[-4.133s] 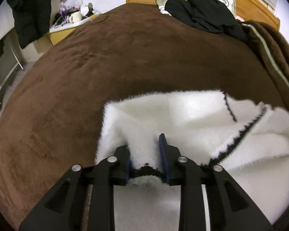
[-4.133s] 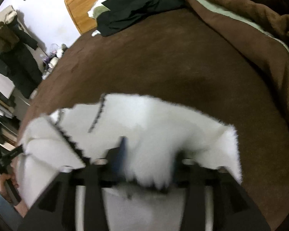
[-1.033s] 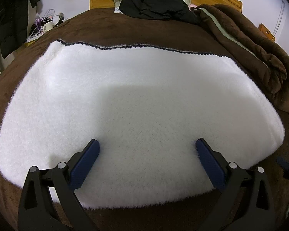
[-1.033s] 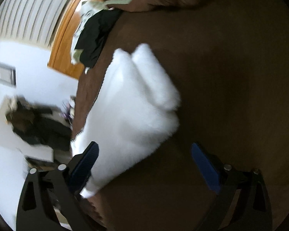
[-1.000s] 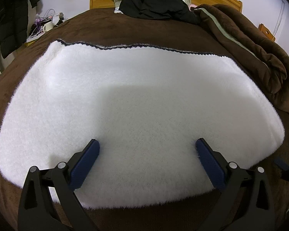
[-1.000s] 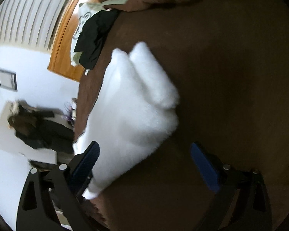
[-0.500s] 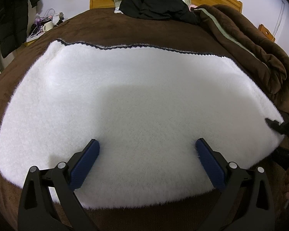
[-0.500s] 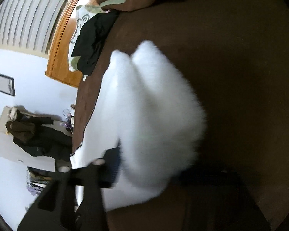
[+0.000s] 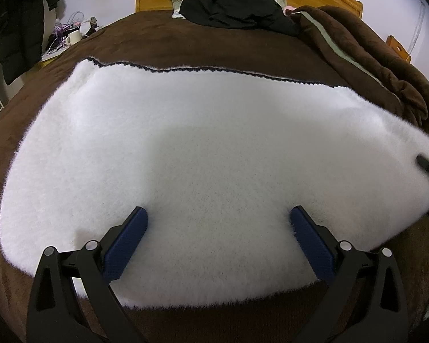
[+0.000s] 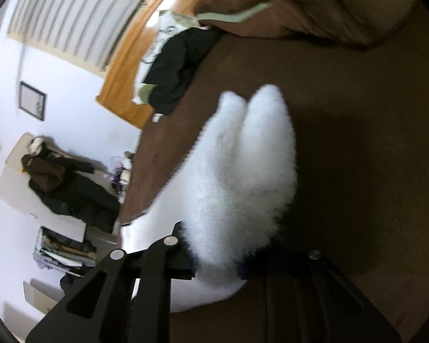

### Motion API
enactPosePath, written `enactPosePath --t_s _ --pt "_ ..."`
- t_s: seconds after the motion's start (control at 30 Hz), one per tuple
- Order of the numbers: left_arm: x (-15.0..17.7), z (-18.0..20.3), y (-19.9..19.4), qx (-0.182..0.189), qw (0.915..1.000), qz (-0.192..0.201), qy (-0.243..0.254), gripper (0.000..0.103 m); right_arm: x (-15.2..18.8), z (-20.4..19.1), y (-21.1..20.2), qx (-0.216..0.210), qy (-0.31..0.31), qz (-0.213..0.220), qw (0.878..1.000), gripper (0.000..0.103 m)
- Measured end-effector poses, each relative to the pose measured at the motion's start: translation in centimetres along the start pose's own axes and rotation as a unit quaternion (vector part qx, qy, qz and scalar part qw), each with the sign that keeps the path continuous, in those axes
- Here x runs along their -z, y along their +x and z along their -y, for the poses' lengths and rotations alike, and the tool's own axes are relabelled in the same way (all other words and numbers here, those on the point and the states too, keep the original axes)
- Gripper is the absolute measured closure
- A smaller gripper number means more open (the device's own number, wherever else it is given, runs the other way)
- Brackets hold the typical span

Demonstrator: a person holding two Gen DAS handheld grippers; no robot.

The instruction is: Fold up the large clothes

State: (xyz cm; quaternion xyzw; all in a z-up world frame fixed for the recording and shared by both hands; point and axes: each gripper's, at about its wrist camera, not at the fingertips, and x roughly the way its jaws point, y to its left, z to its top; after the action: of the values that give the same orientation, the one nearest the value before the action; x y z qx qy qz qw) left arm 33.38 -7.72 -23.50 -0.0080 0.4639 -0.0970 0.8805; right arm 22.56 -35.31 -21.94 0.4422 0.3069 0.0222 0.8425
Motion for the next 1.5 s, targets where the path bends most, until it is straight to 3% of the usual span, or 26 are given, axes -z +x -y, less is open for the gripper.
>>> enactPosePath --t_s 0.2,0.43,0.93,1.07,1.23,1.5 --pt "-0.3 -0.3 -0.1 -0.006 0.9999 -0.009 -0.005 0.006 -0.4 -6.2 -0.5 -0.027 -0.063 0.006 0.998 0.084" --pt "-0.3 -0.8 -0.4 -0.020 0.9996 -0.016 -0.006 0.006 0.6 -13.6 0.7 -0.046 -0.151 -0.016 0.987 0.084" --pt "-1.7 -2.7 -1.6 -0.006 0.9993 -0.036 0.003 0.011 2.0 -19.4 3.2 -0.023 -0.224 -0.037 0.974 0.084" --pt "-2.3 -5.3 -4.3 -0.010 0.9997 -0.022 0.000 0.011 3.5 -22.2 4.5 -0.034 -0.253 -0.050 0.966 0.084" --pt "-2.2 -10.8 -7.5 -0.058 0.9979 -0.009 -0.025 0.010 6.7 -26.2 7.7 -0.043 -0.289 -0.079 0.953 0.084" --pt "0.5 -20.3 -9.3 -0.114 0.9887 -0.014 -0.096 0.010 15.5 -29.9 16.5 -0.015 -0.365 -0.167 0.916 0.084"
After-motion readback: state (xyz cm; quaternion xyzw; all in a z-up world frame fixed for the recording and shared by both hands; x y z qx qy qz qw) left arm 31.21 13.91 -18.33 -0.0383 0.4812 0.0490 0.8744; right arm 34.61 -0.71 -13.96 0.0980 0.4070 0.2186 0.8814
